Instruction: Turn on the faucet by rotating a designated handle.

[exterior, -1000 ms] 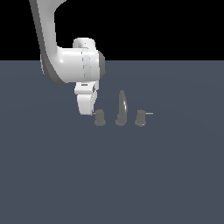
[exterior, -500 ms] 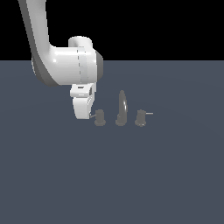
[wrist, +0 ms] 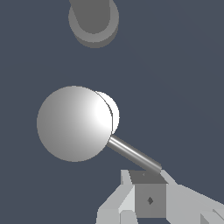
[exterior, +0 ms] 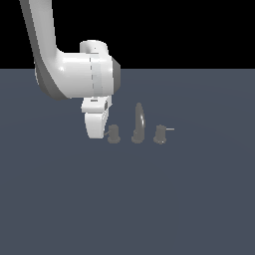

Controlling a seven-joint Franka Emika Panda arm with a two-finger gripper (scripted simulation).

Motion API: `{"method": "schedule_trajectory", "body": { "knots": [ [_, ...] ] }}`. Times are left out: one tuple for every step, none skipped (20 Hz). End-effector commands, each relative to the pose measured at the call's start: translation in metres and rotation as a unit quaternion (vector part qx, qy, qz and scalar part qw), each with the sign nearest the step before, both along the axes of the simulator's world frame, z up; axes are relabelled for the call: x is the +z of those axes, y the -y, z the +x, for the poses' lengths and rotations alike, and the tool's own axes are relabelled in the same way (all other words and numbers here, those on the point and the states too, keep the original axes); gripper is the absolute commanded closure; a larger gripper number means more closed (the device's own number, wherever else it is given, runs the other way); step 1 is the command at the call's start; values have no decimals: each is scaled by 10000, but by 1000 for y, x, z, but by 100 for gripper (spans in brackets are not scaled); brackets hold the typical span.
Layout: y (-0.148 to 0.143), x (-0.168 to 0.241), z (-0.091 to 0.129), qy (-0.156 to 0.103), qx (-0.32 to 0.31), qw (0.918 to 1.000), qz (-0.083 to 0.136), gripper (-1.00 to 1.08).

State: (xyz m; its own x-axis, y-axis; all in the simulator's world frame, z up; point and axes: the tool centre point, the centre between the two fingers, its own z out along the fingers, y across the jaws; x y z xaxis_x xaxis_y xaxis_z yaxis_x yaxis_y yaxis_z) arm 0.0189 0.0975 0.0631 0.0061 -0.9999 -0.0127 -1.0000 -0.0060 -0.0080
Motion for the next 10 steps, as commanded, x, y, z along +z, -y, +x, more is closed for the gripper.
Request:
{"method": "schedule_trajectory", "body": {
  "knots": [
    [27, 0, -6, -33, -137, 9999, -56, 108],
    [32, 1, -9, -37, -143, 9999, -60, 108],
    [32, 1, -9, -37, -143, 9999, -60, 108],
    [7, 0, -6, -8, 11, 10000, 0, 108],
    [15, 0, -5, -12, -9, 10000, -7, 108],
    [23, 0, -4, -16, -28, 10000, -15, 108],
    [32, 0, -4, -20, -48, 10000, -23, 108],
    [40, 0, -3, -24, -68, 10000, -31, 108],
    [48, 0, -2, -28, -88, 9999, -39, 108],
    [56, 0, -1, -32, -108, 9999, -47, 108]
  ]
}}
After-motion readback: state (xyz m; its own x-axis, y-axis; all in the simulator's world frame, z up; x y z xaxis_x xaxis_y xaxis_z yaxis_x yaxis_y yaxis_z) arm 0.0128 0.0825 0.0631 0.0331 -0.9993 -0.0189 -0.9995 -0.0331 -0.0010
